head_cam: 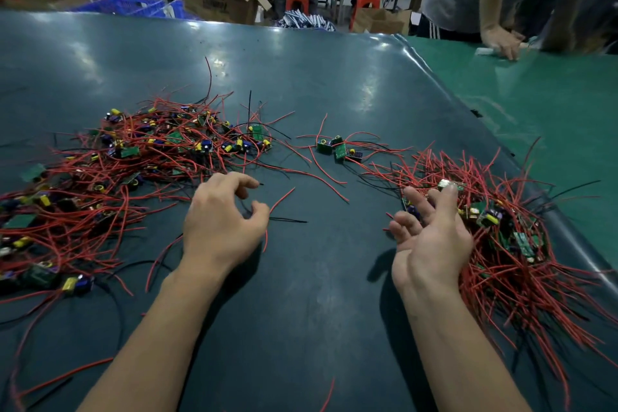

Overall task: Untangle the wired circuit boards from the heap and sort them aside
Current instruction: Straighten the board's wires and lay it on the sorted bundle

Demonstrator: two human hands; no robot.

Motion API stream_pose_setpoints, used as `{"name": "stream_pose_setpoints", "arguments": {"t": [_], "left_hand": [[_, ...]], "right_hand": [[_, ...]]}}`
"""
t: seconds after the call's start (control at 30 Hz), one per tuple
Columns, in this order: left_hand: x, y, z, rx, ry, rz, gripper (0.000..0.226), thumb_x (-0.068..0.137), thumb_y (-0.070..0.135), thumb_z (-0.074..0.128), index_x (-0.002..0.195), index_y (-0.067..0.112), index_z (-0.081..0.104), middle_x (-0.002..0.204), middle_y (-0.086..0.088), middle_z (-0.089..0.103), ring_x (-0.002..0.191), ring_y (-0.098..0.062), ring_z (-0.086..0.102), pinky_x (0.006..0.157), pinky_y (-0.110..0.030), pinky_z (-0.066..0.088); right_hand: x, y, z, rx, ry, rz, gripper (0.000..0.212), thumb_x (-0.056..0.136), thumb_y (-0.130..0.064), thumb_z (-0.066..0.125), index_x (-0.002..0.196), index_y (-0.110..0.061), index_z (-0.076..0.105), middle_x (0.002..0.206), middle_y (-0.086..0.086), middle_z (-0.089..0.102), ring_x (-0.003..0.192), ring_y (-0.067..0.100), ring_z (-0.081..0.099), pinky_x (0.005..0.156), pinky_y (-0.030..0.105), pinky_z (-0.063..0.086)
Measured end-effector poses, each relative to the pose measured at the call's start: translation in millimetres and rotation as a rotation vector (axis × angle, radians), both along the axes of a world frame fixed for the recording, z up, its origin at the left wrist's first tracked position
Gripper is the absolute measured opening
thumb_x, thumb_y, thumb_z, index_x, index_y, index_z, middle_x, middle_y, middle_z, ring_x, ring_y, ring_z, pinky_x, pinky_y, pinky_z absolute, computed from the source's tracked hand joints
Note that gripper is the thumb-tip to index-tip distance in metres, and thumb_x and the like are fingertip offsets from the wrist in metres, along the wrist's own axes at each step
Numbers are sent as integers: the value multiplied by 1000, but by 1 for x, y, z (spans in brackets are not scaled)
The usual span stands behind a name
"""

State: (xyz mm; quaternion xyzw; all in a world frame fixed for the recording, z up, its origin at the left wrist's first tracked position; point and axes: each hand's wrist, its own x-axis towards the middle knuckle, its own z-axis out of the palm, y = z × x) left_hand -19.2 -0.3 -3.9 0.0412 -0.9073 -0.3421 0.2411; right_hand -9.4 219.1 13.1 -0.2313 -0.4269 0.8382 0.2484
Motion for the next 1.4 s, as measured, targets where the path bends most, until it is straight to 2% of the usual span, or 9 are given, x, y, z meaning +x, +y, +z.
{"name": "stream_pose_setpoints", "arguments": {"t": [0.2, 0.43, 0.57, 0.67, 0.8, 0.97, 1.17, 1.27, 1.4], "left_hand": [[-4, -13, -1, -161, -260, -147, 37, 74, 2, 58, 105, 19, 66, 99, 2, 53, 95, -22, 49, 93, -35, 43], [-2, -8, 3, 128, 207, -174, 31, 79, -1, 75, 106, 10, 65, 102, -4, 61, 86, -6, 63, 83, -14, 52], [4, 6, 9, 114, 393, -327, 28, 78, -2, 77, 101, 9, 66, 98, -1, 67, 93, -12, 65, 87, -24, 52], [10, 15, 9, 68, 464, -468, 22, 78, -2, 77, 97, 5, 70, 96, 0, 69, 93, -18, 65, 85, -33, 53], [13, 32, 7, -9, 486, -604, 20, 74, -7, 77, 91, 3, 72, 93, -1, 71, 89, -25, 62, 81, -35, 52], [16, 38, 2, 35, 586, -434, 23, 83, 13, 74, 64, 7, 62, 68, 1, 57, 66, -19, 51, 67, -28, 42], [18, 52, -4, 382, 26, -407, 40, 81, 54, 70, 68, 18, 60, 56, 9, 54, 50, -10, 47, 50, -26, 41], [15, 51, -4, 522, -67, -461, 42, 78, 50, 69, 71, 9, 64, 61, -7, 63, 53, -24, 54, 52, -35, 45], [13, 46, 2, 783, -211, -588, 28, 78, 38, 68, 77, 10, 70, 60, 3, 65, 45, -3, 49, 45, -13, 36]], "right_hand": [[3, -7, -2, 52, -81, 218, 37, 102, -44, 43, 102, -12, 62, 70, 2, 65, 40, 11, 49, 36, 20, 37], [6, -17, -4, 160, -135, 418, 36, 102, -38, 46, 93, -8, 65, 60, -1, 62, 39, 11, 46, 34, 20, 33], [10, -29, -7, 324, -130, 683, 28, 96, -33, 56, 91, -8, 67, 67, 2, 64, 42, 12, 50, 35, 19, 36], [14, -38, -7, 213, -43, 871, 34, 86, -42, 58, 93, -11, 69, 78, 6, 67, 46, 16, 56, 35, 20, 39], [14, -34, -8, 177, 41, 834, 12, 84, -24, 64, 84, -17, 74, 83, 5, 69, 49, 13, 56, 36, 19, 39], [9, -26, -8, 268, 30, 638, 7, 89, -13, 64, 89, -7, 68, 82, 6, 72, 45, 14, 58, 35, 18, 39], [13, -28, -9, 350, 64, 632, 10, 77, -23, 73, 82, -17, 67, 71, 6, 72, 46, 14, 61, 37, 21, 43], [13, -25, -7, 379, 67, 647, 12, 74, -21, 76, 75, -18, 64, 70, 6, 71, 50, 17, 64, 37, 21, 44], [12, -22, -5, 371, 58, 676, 8, 68, -22, 79, 69, -19, 71, 71, 6, 69, 54, 16, 63, 38, 21, 43]]}}
